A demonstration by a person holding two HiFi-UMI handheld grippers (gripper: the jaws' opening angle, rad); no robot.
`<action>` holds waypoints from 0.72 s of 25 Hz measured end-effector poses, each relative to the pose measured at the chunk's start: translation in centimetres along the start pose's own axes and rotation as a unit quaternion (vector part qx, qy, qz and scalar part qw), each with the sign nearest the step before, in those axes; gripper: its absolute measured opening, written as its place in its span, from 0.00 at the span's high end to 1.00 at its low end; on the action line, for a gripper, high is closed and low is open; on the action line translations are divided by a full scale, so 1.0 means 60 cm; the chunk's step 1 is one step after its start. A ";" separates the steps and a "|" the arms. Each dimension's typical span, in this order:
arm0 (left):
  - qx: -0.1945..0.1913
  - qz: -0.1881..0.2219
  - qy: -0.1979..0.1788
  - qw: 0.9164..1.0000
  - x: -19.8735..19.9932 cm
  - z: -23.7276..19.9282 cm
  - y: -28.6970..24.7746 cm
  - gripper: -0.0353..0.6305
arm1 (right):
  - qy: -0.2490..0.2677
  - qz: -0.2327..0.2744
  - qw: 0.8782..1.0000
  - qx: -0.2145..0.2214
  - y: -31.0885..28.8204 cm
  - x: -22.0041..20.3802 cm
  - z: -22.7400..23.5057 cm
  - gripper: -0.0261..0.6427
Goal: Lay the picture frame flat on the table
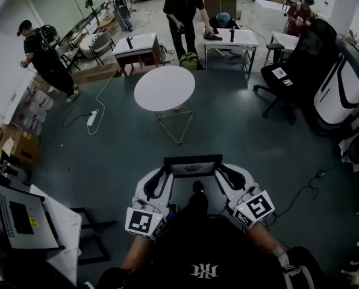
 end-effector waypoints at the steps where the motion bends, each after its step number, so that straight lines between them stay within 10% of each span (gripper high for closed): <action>1: -0.003 0.000 0.000 1.000 0.001 0.001 -0.011 0.82 | -0.002 0.000 1.000 -0.003 -0.001 0.000 0.009 0.88; 18: 0.007 -0.011 0.019 1.000 0.024 -0.116 -0.204 0.82 | 0.008 -0.011 1.000 0.010 -0.174 -0.008 0.165 0.89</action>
Point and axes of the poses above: the fingertips, and each gripper's own axes: y backward along the fingers, z to its right, x out of its top, the point moved 2 cm from there along y, backward along the fingers, and after that the axes turned 12 degrees about y, right-handed, at the moved point
